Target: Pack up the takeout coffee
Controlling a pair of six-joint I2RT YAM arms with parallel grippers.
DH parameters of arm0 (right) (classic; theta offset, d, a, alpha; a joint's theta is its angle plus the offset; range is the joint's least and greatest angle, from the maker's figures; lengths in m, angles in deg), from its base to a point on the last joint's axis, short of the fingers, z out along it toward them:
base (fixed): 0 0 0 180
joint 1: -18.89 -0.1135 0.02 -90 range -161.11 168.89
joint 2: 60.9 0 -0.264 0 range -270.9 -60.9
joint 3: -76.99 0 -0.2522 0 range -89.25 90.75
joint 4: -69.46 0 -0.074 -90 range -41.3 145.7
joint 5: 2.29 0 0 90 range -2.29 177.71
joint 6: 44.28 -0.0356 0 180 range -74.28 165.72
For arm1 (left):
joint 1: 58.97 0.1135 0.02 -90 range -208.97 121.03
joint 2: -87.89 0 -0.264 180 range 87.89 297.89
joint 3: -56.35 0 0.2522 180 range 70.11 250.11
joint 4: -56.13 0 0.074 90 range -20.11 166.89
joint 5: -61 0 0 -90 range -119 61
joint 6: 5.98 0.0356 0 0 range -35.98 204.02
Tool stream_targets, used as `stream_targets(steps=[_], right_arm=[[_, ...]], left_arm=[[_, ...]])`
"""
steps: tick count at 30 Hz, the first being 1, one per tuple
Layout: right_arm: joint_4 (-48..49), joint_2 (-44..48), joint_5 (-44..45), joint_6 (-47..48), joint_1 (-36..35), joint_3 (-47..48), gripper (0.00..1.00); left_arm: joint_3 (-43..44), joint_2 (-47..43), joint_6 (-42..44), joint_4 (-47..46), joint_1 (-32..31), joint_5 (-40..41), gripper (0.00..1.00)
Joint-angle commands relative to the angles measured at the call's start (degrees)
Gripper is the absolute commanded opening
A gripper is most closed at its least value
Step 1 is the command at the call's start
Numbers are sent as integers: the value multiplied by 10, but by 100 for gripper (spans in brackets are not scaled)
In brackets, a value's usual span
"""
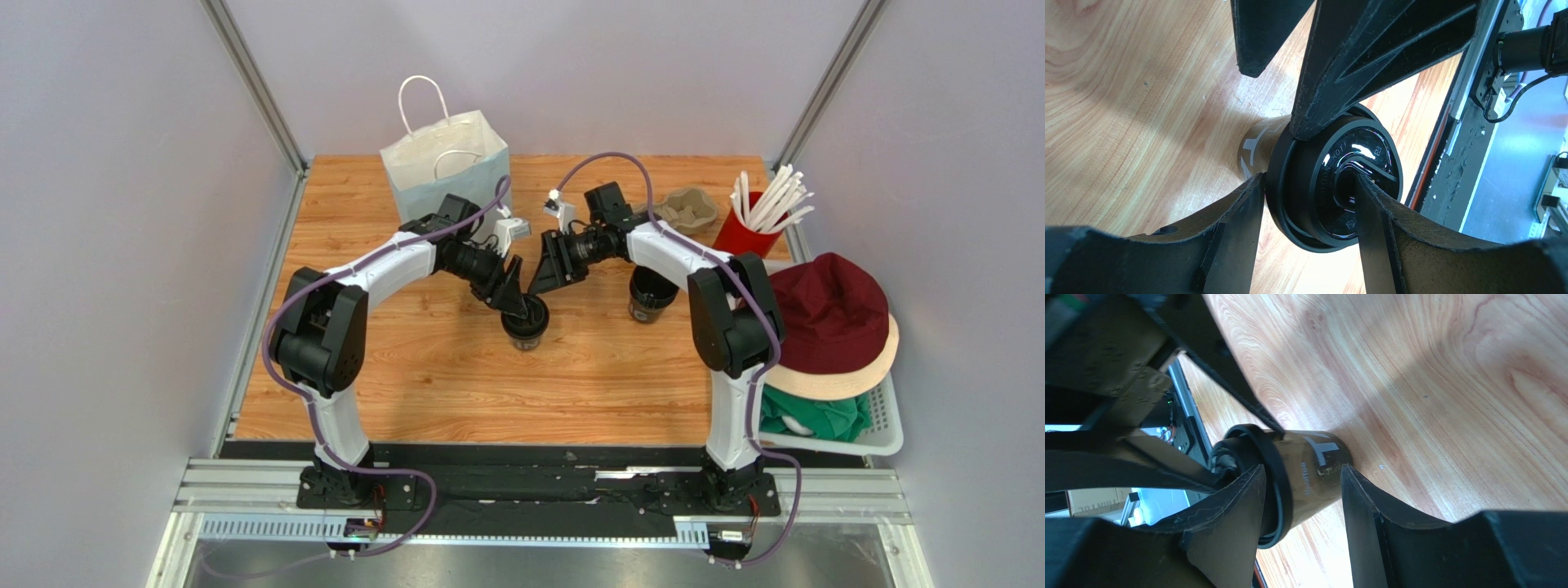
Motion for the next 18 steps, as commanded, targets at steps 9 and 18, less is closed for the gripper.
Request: stream_targets(steps=[9,18], right_arm=[[-16,-4,4,26,-17,29,51],[-41,18,119,86,-41,4,51]], left_arm=[[-31,24,47,22,3,106,61],[-32,25,51,26,4,120,61]])
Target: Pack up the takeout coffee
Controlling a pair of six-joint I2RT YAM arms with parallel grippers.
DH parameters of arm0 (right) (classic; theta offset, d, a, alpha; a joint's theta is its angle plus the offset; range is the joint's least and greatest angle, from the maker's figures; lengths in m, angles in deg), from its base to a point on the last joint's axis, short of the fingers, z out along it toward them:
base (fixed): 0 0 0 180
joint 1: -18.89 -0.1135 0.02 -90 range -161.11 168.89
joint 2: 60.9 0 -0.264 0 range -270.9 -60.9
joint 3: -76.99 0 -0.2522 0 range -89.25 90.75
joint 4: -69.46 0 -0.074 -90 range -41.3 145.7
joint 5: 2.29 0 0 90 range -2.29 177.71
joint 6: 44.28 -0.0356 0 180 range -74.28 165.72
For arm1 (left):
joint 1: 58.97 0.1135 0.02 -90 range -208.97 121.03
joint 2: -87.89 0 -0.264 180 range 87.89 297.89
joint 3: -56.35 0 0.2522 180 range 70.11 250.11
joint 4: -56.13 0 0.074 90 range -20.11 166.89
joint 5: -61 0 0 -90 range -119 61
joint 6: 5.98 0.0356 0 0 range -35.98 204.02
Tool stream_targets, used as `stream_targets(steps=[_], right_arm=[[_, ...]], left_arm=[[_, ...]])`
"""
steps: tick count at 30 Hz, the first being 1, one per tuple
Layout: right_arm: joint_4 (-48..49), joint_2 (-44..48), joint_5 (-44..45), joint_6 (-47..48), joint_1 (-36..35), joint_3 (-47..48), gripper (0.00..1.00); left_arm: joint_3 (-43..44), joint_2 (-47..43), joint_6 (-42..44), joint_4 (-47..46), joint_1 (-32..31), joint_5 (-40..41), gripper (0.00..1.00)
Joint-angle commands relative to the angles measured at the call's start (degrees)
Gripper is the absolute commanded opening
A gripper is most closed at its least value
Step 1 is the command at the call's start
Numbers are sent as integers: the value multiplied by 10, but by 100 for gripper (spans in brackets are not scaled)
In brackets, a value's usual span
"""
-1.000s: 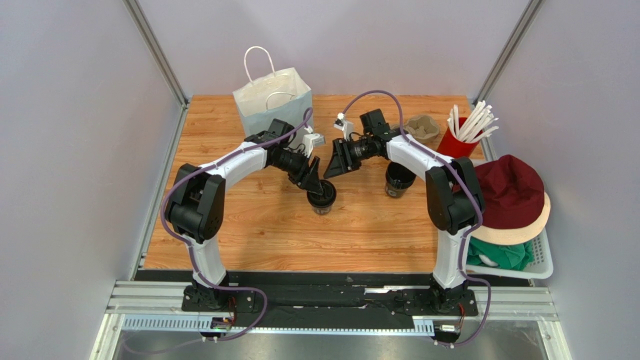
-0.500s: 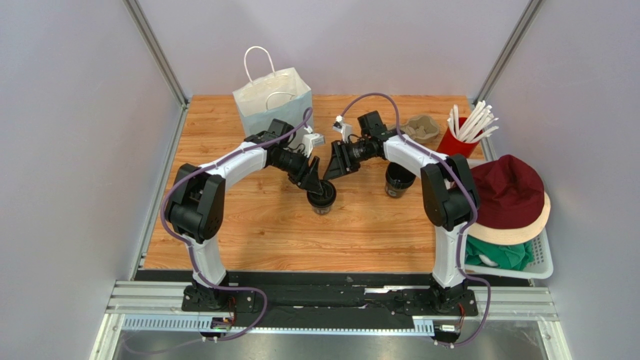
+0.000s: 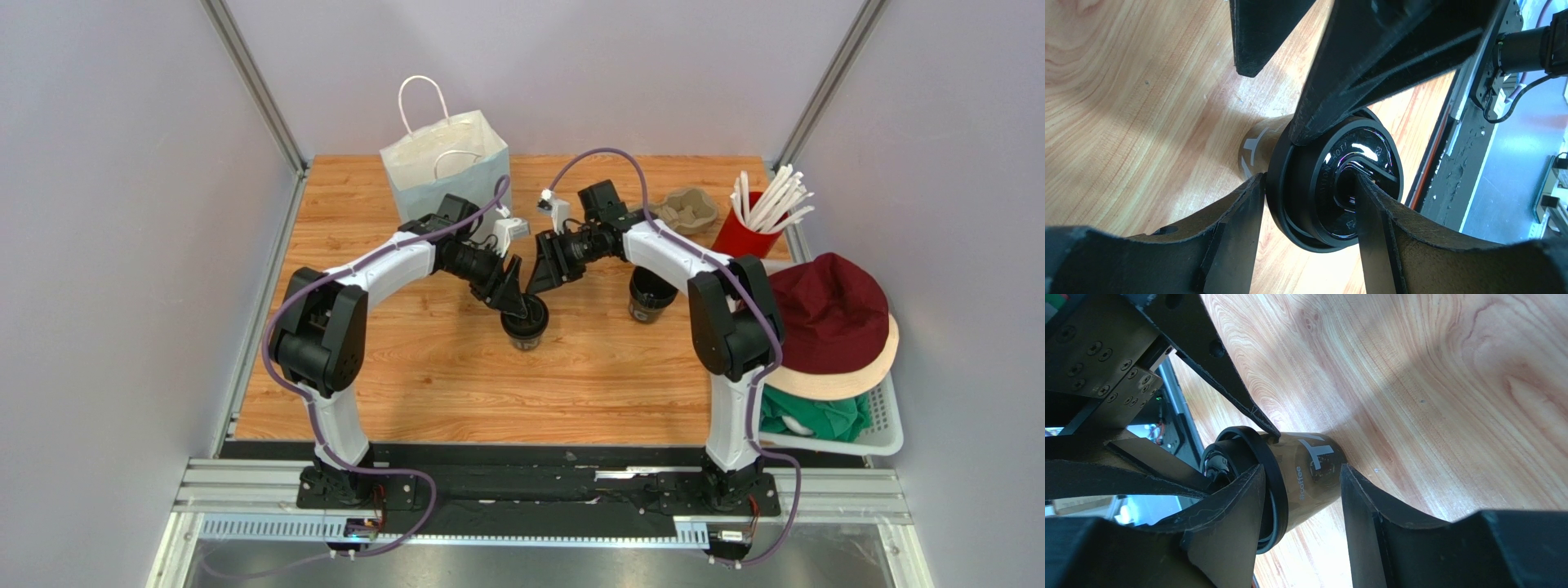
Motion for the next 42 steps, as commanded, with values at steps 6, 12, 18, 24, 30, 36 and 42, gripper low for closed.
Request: stream_targets(steps=[6,12,18,24,30,36,42], right_arm=[[-24,32,188,86,-44,-42,51],[-36,30,237,104,-52,-56,51],[-48,26,270,122,-70,-73,51],[-54,32,279,138,-89,-87,51],[-58,36,288,142,-97,-107,51],[-60,46,290,147,-98,-113,51],[-82,97,217,143,-88,-63,59]], left_arm=[[-28,26,55,37,3,133,61],[-30,27,59,41,3,140,61],[-35,27,64,43,2,146,61],[-37,24,72,49,3,152,61],[-40,24,81,58,3,157,61],[-42,27,82,59,2,164,61],[-44,23,79,56,2,155,61]])
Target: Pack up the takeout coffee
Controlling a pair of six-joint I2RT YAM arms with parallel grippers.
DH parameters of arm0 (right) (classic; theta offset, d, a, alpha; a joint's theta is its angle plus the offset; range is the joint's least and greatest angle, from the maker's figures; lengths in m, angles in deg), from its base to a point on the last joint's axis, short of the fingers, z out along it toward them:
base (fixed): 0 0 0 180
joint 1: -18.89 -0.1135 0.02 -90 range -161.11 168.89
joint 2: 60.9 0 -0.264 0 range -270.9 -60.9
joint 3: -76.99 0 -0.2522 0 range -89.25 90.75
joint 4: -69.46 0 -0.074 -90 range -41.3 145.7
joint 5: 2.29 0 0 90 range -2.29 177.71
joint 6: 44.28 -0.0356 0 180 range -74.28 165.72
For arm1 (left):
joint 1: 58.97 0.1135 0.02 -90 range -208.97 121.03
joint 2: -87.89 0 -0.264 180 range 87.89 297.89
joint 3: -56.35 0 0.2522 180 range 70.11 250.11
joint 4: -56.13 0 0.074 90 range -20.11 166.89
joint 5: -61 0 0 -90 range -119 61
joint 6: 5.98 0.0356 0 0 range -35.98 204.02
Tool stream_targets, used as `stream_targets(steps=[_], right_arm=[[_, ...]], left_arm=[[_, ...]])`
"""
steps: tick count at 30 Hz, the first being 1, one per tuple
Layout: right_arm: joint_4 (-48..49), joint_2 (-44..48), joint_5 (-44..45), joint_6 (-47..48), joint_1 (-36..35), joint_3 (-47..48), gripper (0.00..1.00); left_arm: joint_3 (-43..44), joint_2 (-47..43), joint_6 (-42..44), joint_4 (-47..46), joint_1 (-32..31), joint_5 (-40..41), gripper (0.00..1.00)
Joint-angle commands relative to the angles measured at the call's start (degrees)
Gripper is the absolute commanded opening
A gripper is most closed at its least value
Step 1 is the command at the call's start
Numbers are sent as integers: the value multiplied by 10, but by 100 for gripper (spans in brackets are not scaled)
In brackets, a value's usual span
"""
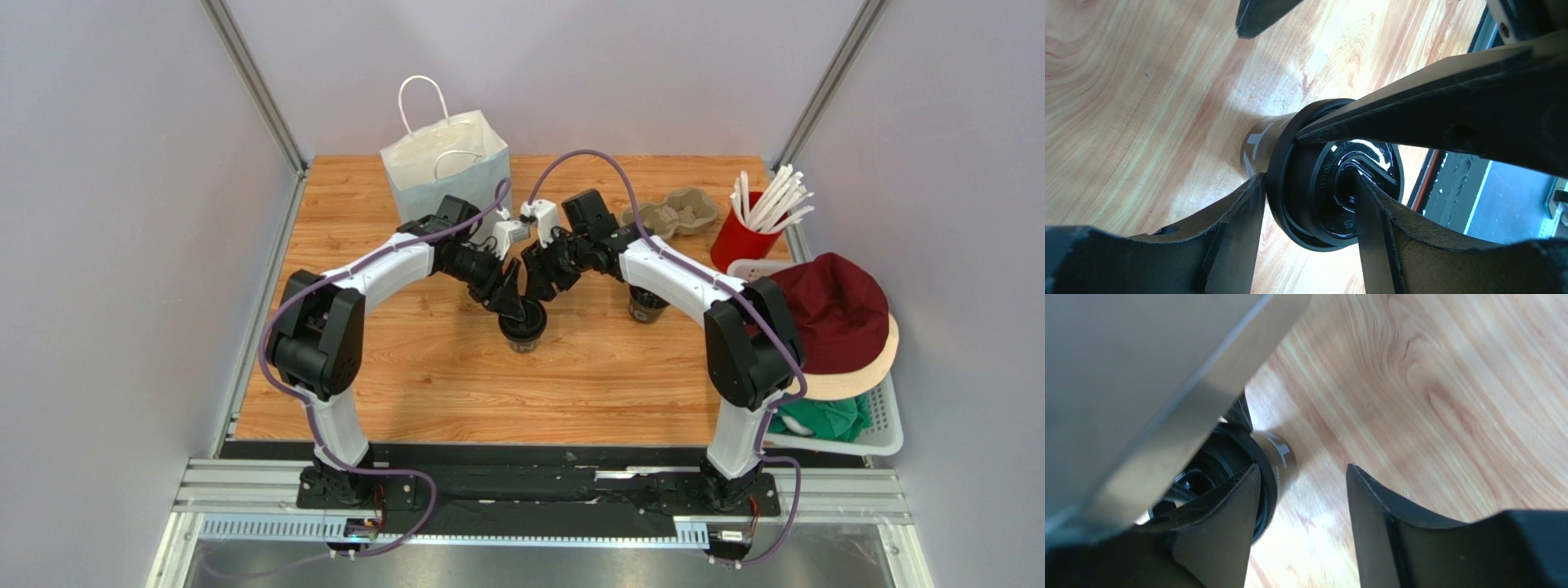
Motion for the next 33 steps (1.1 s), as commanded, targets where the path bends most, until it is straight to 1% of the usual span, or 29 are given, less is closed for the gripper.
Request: stream_targets(steps=[1,3,7,13,21,25,33], right_arm=[[-119,6,-6,32,-10,17,61],[-135,14,-24,27,0,48,64],[-149,31,-54,12,22,78,70],[-156,61,-108,3,49,72,75],[-170,64,-168,10,50,43,76],[-168,54,-168,10,50,34,76],[-150,49,-159,-1,43,24,76]], left_arm=[[-39,32,60,42,2,145,61],[-39,32,60,42,2,146,61],[-41,28,57,39,2,144,61],[-30,24,52,40,3,133,63],[36,22,53,82,2,104,69],[62,21,52,92,3,97,70],[70,13,50,99,2,81,72]])
